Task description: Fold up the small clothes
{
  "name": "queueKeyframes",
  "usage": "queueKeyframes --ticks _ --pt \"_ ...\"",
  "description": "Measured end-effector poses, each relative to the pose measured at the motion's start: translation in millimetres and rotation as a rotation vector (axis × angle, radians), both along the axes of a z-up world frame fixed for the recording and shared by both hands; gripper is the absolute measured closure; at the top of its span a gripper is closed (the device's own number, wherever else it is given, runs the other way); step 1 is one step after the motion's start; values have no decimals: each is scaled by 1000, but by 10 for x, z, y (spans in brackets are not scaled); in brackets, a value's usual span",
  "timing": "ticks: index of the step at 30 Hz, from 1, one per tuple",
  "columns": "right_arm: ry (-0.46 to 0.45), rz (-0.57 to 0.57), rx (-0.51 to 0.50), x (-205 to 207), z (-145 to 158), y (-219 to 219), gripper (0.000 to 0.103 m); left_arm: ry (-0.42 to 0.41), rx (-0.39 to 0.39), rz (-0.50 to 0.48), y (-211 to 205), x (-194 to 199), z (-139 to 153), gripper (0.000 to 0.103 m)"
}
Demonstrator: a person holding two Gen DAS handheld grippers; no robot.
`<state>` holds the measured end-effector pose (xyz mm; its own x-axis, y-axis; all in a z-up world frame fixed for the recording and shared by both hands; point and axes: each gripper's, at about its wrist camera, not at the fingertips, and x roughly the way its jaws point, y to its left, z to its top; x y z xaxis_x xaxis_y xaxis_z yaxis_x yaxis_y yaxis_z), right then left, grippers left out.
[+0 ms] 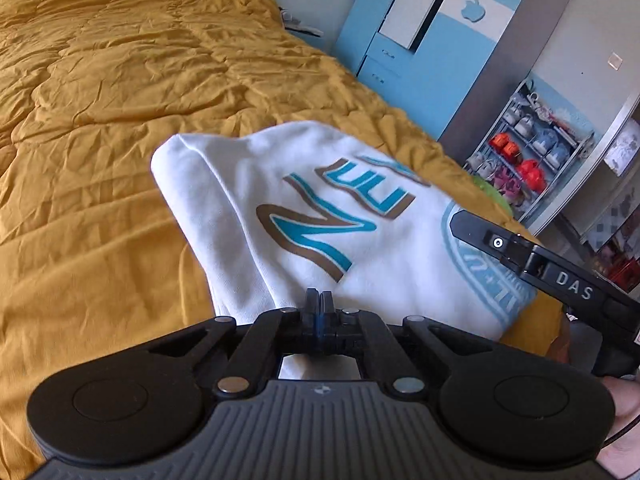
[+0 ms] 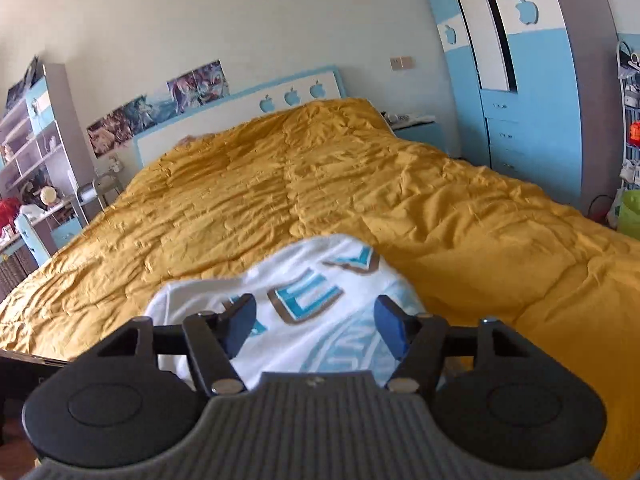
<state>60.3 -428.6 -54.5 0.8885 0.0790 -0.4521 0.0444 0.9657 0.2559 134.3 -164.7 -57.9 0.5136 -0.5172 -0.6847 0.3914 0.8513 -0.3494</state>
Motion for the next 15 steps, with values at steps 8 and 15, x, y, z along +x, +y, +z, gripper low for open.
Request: queueKeyframes --ticks 8,15 --pt "90 -195 -71 -214 -76 -33 103 30 -20 42 381 -219 73 102" --pt "122 -252 -158 -495 241 200 65 13 69 96 549 -353 240 74"
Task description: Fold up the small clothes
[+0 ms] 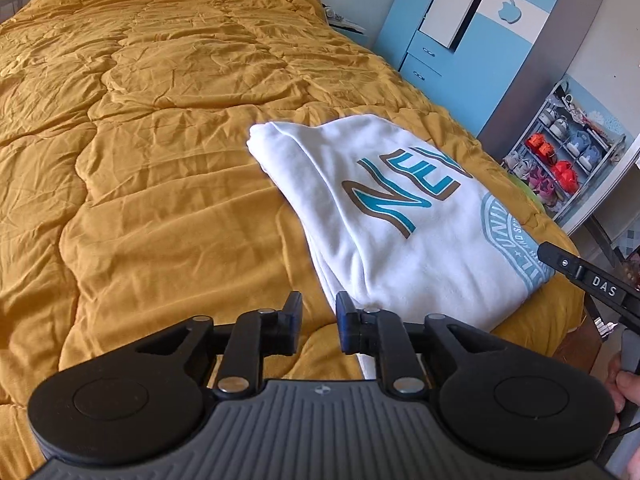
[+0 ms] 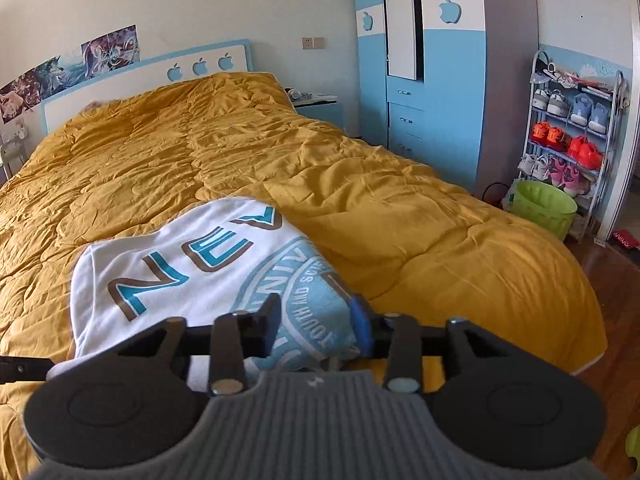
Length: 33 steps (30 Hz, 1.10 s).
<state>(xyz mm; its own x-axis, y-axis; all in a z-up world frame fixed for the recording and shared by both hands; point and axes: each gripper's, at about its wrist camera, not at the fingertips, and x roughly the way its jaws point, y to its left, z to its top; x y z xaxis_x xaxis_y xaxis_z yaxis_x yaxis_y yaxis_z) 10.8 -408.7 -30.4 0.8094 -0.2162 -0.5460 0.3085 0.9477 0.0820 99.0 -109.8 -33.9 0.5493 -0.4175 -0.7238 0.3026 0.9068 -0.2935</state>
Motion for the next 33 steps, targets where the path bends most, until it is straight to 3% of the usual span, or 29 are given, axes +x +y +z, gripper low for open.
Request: queueKeyframes --ticks 2,4,7,9,12,16,18,20,33 --pt "-24 26 22 -111 111 52 63 -36 19 14 42 -89 93 63" --pt "-32 46 57 -212 208 149 50 -58 44 37 66 -155 175 50" --pt "27 108 121 -291 236 379 48 -103 57 57 95 -230 294 33" --pt "81 158 149 -336 192 595 46 -157 94 66 89 -294 336 13" --pt "139 212 177 -364 98 851 44 -191 155 55 60 -374 353 13" --pt "220 268 178 -333 16 1120 41 -139 63 66 140 -454 336 16" --pt "231 285 176 -340 12 1205 38 -124 34 67 153 -488 314 21" --pt "239 300 179 -342 21 1255 38 -120 53 50 120 -508 292 23" --pt "263 292 183 -375 16 1199 35 -63 84 -1 -40 -605 174 23"
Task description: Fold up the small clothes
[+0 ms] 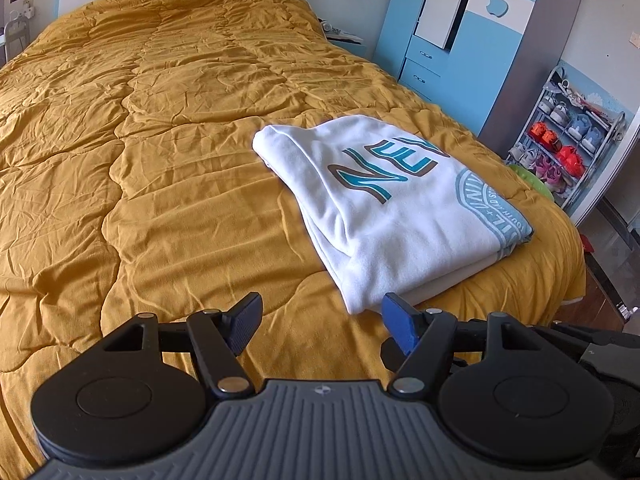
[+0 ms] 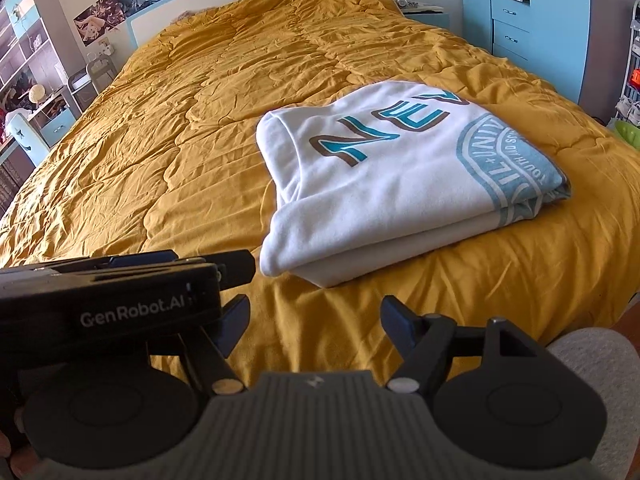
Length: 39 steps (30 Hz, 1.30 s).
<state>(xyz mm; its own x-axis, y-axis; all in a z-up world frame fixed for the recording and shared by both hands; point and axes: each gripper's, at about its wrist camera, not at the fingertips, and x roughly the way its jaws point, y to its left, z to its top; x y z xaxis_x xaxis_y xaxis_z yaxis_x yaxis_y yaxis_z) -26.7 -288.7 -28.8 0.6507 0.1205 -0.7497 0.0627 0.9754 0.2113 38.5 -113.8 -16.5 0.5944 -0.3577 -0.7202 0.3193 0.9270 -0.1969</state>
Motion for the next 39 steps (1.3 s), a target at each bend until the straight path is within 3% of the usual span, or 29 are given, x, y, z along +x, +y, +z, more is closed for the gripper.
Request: queueKeyframes --ticks 7,39 --pt "16 -5 38 26 -40 -41 35 20 -11 2 -2 13 -24 23" --pt "-3 -3 -1 72 -104 -11 33 48 -18 45 72 65 -85 24"
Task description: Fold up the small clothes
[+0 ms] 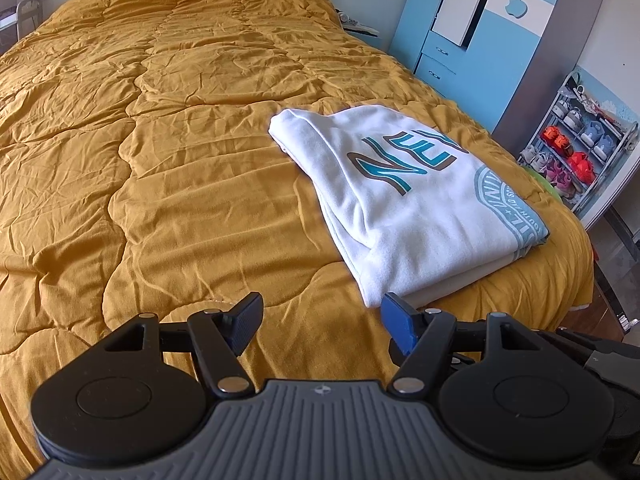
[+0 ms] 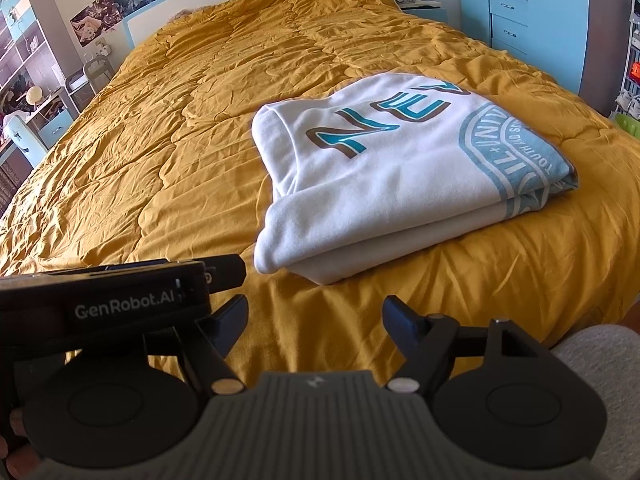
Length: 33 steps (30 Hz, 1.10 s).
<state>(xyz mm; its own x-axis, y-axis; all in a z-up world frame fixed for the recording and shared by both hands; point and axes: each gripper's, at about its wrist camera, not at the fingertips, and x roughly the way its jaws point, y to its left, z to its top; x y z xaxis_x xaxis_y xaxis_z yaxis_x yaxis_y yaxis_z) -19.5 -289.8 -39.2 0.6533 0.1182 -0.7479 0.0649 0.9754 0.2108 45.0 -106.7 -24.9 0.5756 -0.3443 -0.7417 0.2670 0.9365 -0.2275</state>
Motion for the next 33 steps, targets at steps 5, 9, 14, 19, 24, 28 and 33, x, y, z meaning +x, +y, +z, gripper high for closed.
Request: queueKeyframes --ticks 5,9,14,19,24,28,33 --pt "-5 11 -14 1 14 27 33 -9 16 0 -7 -11 -7 24" --pt "-4 14 -22 6 9 30 33 -4 16 3 -2 -9 -16 24" --pt "-4 16 -25 2 6 42 33 -1 18 2 1 -7 -19 24" --pt "-4 19 -28 1 7 55 33 -6 23 -3 -6 -20 -32 24" --pt "-6 29 -36 7 3 72 33 -8 47 14 -17 -21 -35 24" --pt "-5 38 -53 13 -4 90 33 -7 58 4 -15 -16 -53 24" --pt "2 37 -49 19 -24 94 33 -2 60 2 -9 -11 -65 24"
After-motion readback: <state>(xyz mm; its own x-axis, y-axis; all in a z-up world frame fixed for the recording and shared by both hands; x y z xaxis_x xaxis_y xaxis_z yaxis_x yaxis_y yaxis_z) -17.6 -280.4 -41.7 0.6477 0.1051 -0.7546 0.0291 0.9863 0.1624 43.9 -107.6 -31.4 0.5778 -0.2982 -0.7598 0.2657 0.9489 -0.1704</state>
